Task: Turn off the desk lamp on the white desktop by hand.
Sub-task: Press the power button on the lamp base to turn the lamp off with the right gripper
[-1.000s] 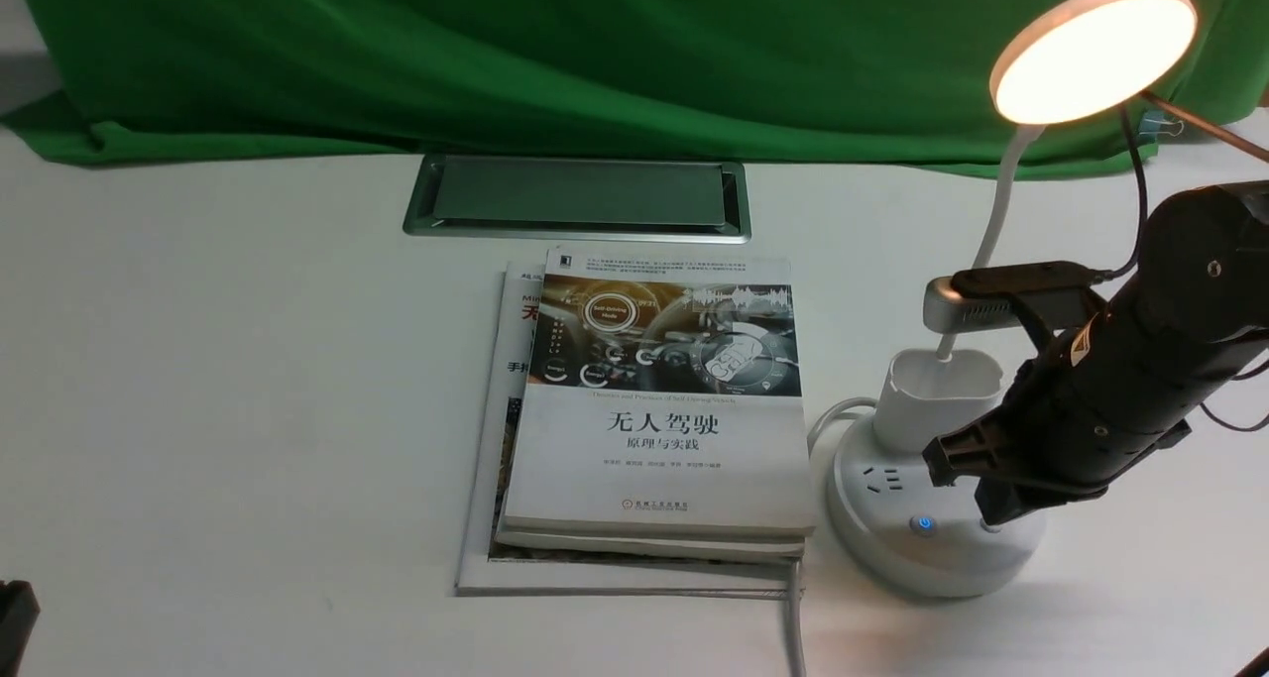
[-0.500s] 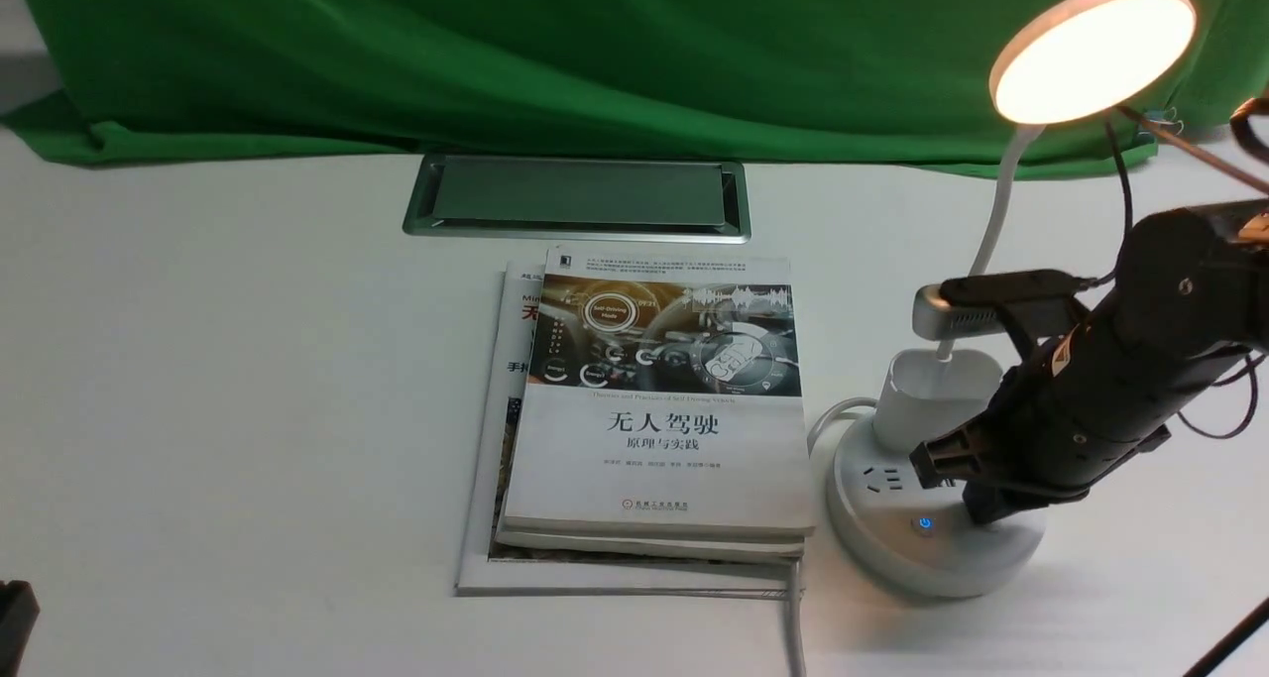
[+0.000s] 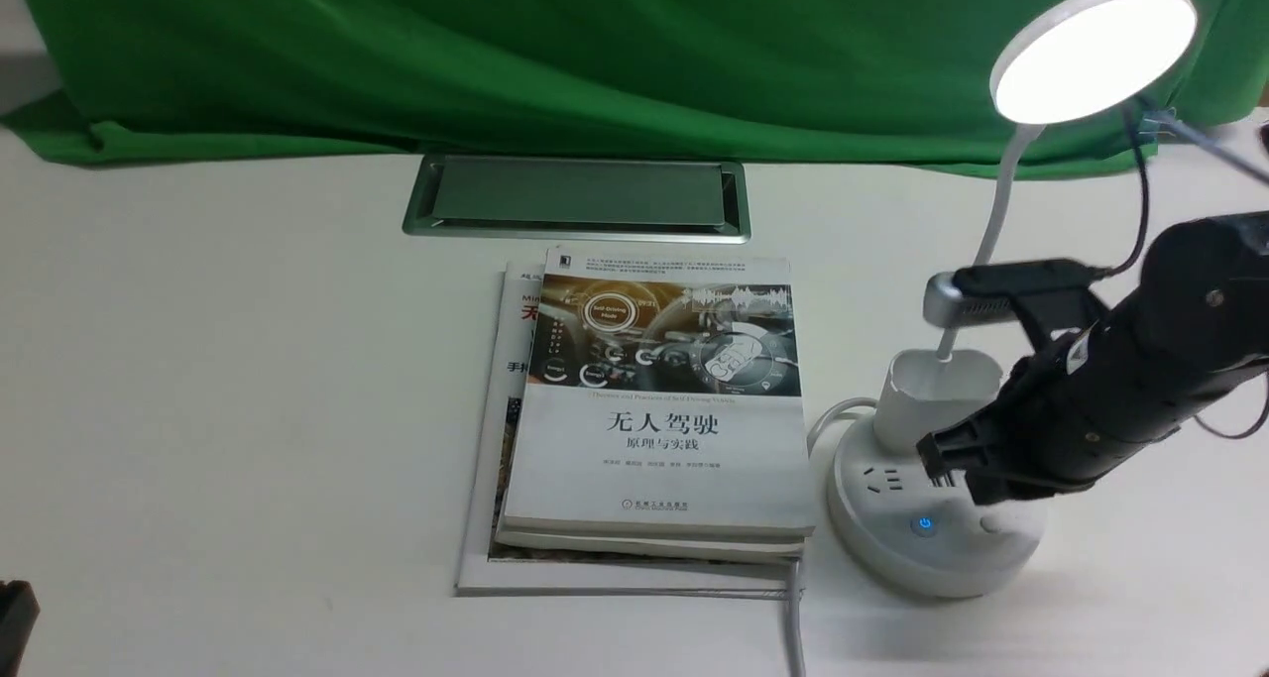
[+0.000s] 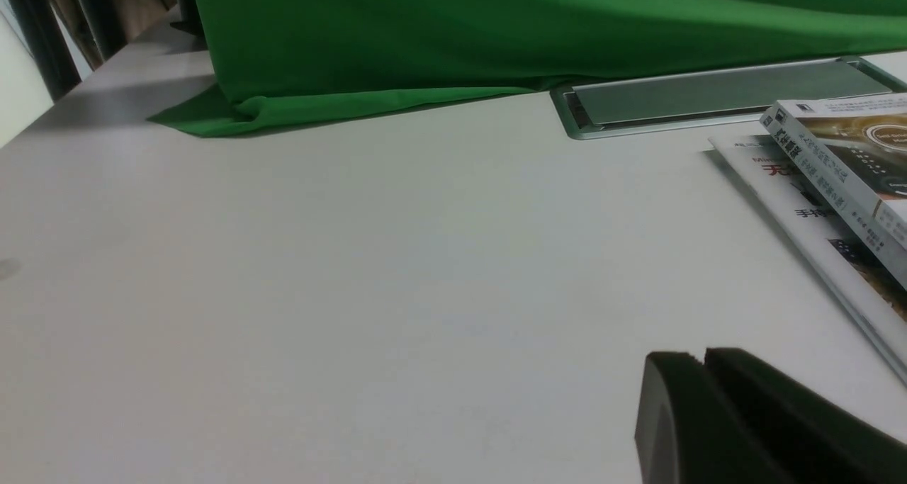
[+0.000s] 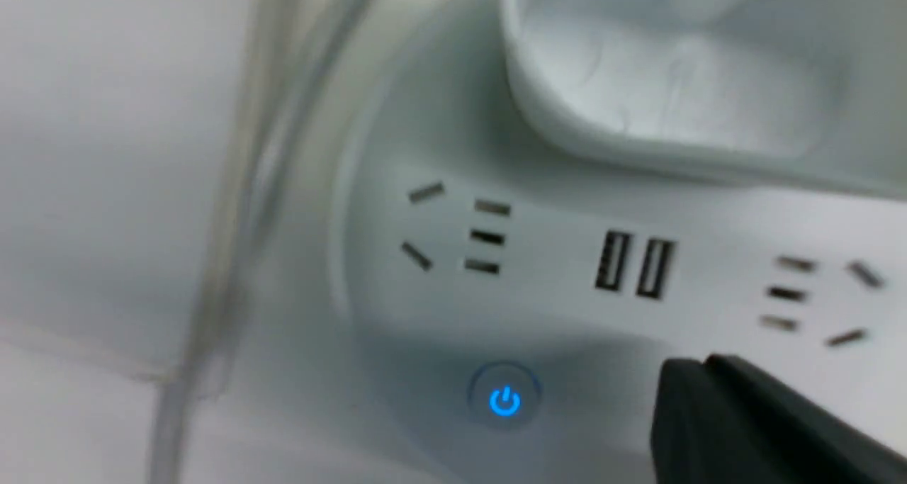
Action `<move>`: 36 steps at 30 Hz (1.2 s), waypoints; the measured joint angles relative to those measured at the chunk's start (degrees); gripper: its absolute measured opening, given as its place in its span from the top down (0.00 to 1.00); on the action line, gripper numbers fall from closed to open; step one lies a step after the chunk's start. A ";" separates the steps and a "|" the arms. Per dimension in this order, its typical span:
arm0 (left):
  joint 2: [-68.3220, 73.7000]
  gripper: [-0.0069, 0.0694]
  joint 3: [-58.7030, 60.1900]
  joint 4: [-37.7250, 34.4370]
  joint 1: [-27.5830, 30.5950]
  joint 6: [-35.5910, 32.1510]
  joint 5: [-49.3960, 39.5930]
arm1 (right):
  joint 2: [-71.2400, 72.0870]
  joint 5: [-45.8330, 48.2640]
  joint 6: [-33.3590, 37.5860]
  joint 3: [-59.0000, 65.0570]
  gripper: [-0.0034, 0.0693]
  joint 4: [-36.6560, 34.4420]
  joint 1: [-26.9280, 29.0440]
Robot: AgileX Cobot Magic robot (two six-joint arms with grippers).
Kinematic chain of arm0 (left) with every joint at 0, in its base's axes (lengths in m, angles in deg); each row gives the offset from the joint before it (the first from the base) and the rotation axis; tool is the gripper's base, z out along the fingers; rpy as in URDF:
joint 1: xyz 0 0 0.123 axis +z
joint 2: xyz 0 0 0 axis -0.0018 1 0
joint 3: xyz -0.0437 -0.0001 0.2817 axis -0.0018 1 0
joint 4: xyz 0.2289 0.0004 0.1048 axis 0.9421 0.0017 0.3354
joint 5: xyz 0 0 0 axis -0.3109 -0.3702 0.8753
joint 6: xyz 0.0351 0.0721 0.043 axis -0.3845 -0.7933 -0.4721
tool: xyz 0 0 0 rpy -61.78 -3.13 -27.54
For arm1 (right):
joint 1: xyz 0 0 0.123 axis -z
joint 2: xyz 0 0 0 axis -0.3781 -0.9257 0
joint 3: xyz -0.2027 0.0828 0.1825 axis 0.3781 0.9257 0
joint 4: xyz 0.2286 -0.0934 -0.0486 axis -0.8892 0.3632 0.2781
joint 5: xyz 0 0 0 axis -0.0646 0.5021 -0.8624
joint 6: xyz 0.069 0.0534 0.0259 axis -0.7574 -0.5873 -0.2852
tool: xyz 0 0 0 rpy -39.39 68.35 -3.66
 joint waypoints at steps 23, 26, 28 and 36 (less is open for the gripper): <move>0.00 0.88 0.00 0.00 0.00 0.04 0.00 | -3.90 2.36 0.46 -0.09 0.89 0.48 0.00; 0.00 0.88 0.00 0.00 0.00 0.04 0.00 | -0.93 2.48 0.46 0.24 0.89 0.53 0.00; 0.00 0.88 0.00 0.00 0.00 0.04 0.00 | 1.09 2.48 0.46 0.24 0.89 0.53 0.00; 0.00 0.88 0.00 0.00 0.00 -0.02 0.00 | 0.58 2.43 0.46 0.24 0.89 0.99 0.00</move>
